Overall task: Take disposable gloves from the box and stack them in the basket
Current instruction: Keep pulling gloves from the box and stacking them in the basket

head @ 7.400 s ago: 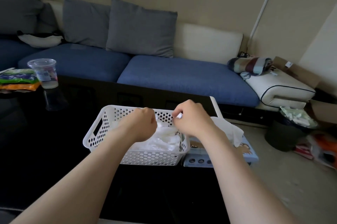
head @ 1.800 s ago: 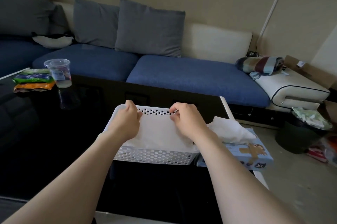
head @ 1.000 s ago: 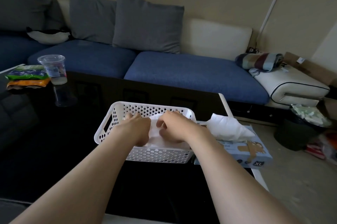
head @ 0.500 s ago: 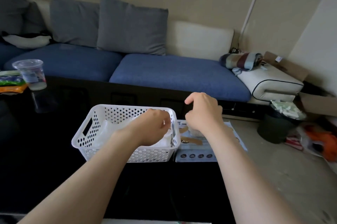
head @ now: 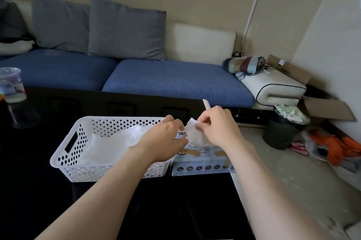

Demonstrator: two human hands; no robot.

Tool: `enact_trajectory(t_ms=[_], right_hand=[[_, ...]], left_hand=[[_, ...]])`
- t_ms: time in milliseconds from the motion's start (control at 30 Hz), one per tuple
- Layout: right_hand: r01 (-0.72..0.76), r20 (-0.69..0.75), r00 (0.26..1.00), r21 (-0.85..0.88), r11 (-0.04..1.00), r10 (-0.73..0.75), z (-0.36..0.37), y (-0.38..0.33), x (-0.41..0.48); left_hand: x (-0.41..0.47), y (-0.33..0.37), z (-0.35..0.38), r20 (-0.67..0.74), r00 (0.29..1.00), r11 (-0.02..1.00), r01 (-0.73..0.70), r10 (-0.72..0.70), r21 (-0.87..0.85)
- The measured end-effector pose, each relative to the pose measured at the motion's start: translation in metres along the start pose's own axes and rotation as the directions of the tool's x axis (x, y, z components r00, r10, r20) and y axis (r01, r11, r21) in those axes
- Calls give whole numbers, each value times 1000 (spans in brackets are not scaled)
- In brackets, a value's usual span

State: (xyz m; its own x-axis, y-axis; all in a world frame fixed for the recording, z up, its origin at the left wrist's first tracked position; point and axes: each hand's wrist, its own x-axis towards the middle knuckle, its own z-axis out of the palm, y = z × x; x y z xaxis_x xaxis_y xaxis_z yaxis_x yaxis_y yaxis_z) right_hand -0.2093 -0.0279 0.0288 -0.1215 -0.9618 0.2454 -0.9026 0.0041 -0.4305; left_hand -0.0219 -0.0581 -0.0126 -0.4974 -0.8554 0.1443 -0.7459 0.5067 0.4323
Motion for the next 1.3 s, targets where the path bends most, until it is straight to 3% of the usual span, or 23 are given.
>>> enact_trajectory(t_ms=[100,267,400,567,733,867,1000,1167,1233,1300], right_hand=[[55,-41,998,44,998,-53,0,7,3],[118,-32,993,103,988,-115,-2,7,1],[134,-91,988,96,986,-125,2,7,4],[150,-230,968,213,965,-100,-2,0,3],[-24,-232,968,281,959,92,-3,-4,2],[-55,-320,914,510,859,248,-12,-7,2],[-5,-329,865,751,660,379,-16,-12,1],[11,-259,838,887,461,479,-21,-20,2],[-2,-236,846,896,444,479,-23,-25,2],[-11,-224,855,894,448,468,-22,-29,2]], left_hand=[[4,4,2,-70,997,999,42,-41,11],[10,5,6,-80,993,971,67,-87,-231],[11,9,7,-76,994,956,58,-83,-289],[8,7,13,-46,998,985,32,-41,-172],[3,15,10,-37,999,999,18,-19,-27],[1,15,11,-67,998,995,9,-3,97],[0,18,9,-157,987,999,-44,43,-3],[-1,17,7,30,998,994,-43,46,-103],[0,19,5,13,1000,979,-15,18,-202],[-2,24,-5,-60,998,877,-5,-28,-480]])
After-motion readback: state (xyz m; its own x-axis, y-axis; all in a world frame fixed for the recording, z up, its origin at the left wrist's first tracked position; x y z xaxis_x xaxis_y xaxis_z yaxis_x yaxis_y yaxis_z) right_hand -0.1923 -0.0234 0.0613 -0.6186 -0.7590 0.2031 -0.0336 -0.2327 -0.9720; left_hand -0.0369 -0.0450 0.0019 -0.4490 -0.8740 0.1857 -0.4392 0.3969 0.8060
